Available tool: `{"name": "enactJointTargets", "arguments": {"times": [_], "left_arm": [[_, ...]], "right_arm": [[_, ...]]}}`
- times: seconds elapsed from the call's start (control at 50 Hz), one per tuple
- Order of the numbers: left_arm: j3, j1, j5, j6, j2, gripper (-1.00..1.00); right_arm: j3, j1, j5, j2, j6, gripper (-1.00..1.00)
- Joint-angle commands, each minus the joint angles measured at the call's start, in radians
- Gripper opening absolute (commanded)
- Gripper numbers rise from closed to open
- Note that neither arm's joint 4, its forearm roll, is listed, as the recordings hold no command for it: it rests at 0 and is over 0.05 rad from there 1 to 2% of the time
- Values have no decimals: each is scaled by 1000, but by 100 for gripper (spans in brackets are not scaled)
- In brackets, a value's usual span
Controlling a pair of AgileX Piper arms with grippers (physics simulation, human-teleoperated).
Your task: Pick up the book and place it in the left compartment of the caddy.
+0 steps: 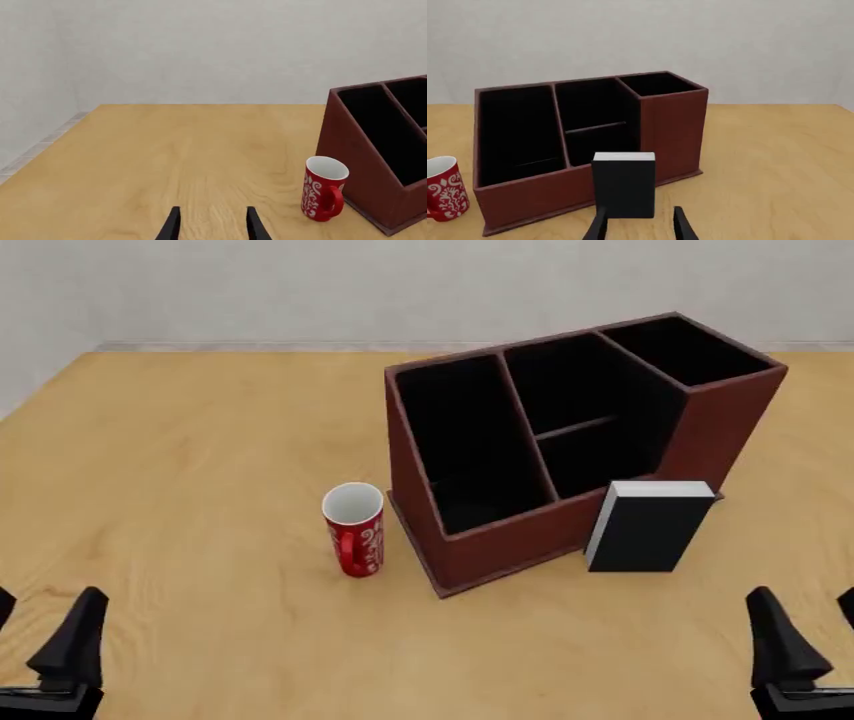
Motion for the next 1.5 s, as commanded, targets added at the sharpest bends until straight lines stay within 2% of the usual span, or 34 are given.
{"name": "enactJointTargets", "arguments": {"times": [0.02, 0.28, 0.44, 0.46, 0.58, 0.72, 0.86, 0.88, 1.04, 1.06, 1.08, 1.12, 1.22, 1.26, 1.3, 1.36, 1.44, 1.46, 1.5], "left_arm": [[0, 0, 0, 0, 0, 100], [0, 0, 0, 0, 0, 100], [0, 0, 0, 0, 0, 100], [0, 0, 0, 0, 0, 100], [0, 0, 0, 0, 0, 100], [0, 0, 0, 0, 0, 100], [0, 0, 0, 0, 0, 100], [0, 0, 0, 0, 0, 100], [0, 0, 0, 0, 0, 100], [0, 0, 0, 0, 0, 100], [0, 0, 0, 0, 0, 100], [0, 0, 0, 0, 0, 100], [0, 0, 0, 0, 0, 100], [0, 0, 0, 0, 0, 100], [0, 0, 0, 0, 0, 100], [0, 0, 0, 0, 0, 100], [0, 0, 0, 0, 0, 100], [0, 0, 0, 0, 0, 100], [0, 0, 0, 0, 0, 100]], "right_arm": [[-3, 3, 1, 5, 0, 100], [-10, 20, -19, 40, -12, 100], [-55, 19, 57, 10, -50, 100], [-218, 60, 247, 13, -206, 100], [-267, 74, 308, 35, -263, 100], [-326, 108, 364, 120, -362, 100], [-362, 140, 379, 214, -441, 100], [-396, 171, 400, 311, -527, 100], [-447, 184, 455, 382, -616, 100], [-484, 191, 497, 414, -670, 100], [-490, 202, 512, 423, -684, 100], [-516, 203, 560, 458, -755, 100], [-572, 189, 622, 500, -833, 100], [-602, 188, 638, 521, -842, 100], [-597, 183, 652, 528, -894, 100], [-602, 187, 684, 547, -938, 100], [-626, 183, 704, 578, -965, 100], [-631, 165, 705, 588, -989, 100], [-631, 165, 705, 588, -989, 100]]}}
